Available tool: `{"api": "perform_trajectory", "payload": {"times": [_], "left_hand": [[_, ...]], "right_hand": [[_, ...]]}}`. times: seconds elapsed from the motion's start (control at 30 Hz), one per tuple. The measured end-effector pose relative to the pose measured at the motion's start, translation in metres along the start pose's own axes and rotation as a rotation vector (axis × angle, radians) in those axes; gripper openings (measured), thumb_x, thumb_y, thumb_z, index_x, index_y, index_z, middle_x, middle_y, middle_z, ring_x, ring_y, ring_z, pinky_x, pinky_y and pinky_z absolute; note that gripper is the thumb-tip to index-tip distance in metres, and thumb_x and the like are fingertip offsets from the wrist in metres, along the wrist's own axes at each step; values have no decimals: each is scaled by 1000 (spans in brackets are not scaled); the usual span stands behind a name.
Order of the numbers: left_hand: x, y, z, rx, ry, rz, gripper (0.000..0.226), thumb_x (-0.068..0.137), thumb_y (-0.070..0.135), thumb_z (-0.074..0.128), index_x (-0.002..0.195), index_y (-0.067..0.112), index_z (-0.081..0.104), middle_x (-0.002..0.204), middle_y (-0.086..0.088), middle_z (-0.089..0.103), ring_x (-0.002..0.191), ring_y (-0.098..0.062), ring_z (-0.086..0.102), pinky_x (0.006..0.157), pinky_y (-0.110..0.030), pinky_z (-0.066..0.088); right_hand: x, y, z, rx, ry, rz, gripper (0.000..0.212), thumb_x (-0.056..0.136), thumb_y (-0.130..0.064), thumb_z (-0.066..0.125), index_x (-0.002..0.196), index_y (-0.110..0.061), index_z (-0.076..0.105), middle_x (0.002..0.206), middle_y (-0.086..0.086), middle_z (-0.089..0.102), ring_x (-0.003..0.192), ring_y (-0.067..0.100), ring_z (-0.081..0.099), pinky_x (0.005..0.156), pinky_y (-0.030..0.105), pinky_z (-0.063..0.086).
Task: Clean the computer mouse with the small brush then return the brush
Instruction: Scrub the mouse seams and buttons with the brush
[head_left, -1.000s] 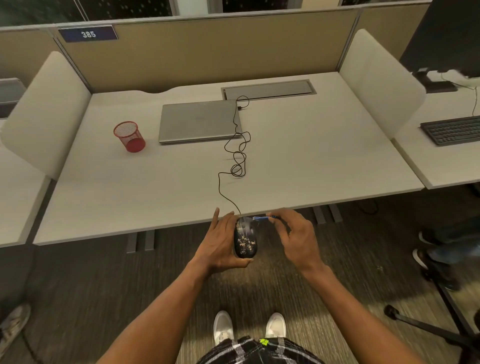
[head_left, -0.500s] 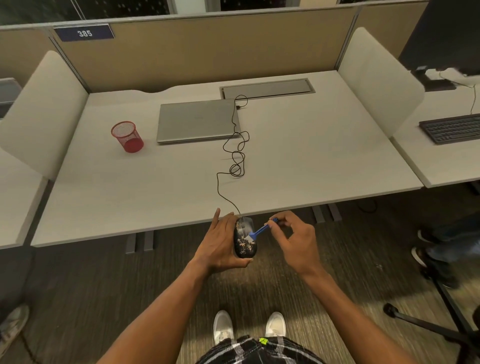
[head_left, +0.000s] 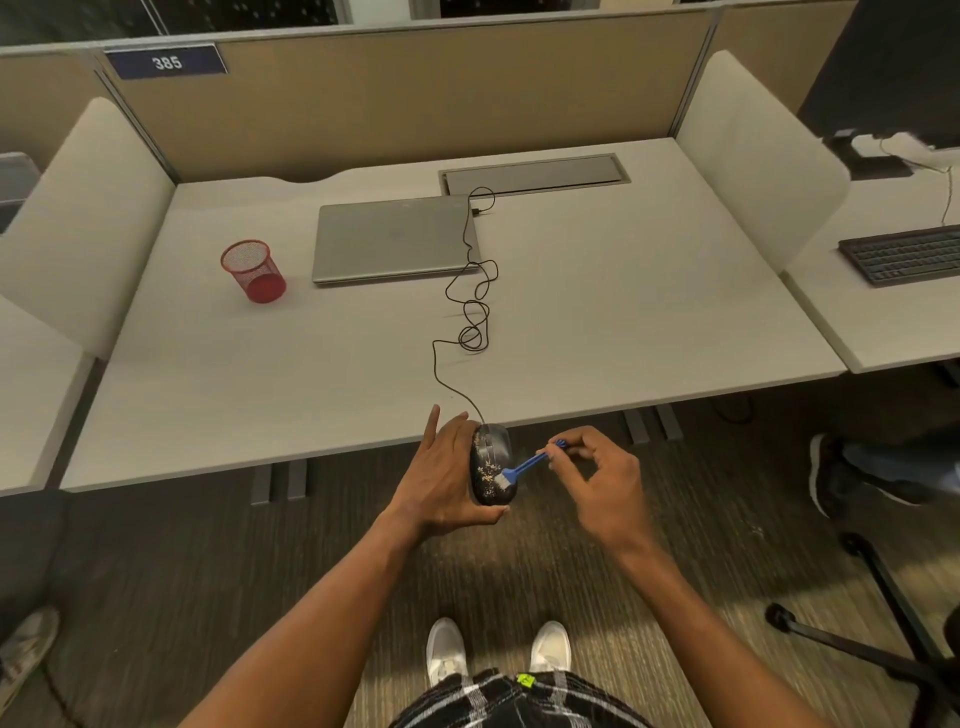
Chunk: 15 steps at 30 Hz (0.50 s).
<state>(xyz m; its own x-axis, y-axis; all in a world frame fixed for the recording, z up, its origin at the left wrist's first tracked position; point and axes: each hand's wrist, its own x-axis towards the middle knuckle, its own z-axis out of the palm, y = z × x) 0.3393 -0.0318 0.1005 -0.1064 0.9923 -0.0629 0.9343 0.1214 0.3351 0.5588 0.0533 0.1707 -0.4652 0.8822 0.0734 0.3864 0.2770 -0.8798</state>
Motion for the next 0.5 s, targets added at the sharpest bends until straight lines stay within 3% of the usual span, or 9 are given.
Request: {"api": "perform_trajectory", "payload": {"times": [0.27, 0.5], "left_hand": [[1, -2, -3, 5, 3, 1, 127, 70, 99, 54, 155, 8, 29, 155, -15, 46, 153, -29, 32, 129, -56, -6], [1, 1, -8, 0, 5, -5, 128, 70, 99, 52, 156, 6, 31, 154, -17, 47, 151, -29, 35, 129, -54, -8]], "right_hand": [[3, 0, -4, -35, 105, -14, 10, 96, -17, 70, 106, -16, 71, 95, -7, 74, 96, -5, 67, 78, 9, 52], [-1, -5, 2, -33, -48, -90, 9, 95, -18, 72, 103, -20, 71, 93, -13, 72, 92, 1, 69, 77, 14, 56]]}}
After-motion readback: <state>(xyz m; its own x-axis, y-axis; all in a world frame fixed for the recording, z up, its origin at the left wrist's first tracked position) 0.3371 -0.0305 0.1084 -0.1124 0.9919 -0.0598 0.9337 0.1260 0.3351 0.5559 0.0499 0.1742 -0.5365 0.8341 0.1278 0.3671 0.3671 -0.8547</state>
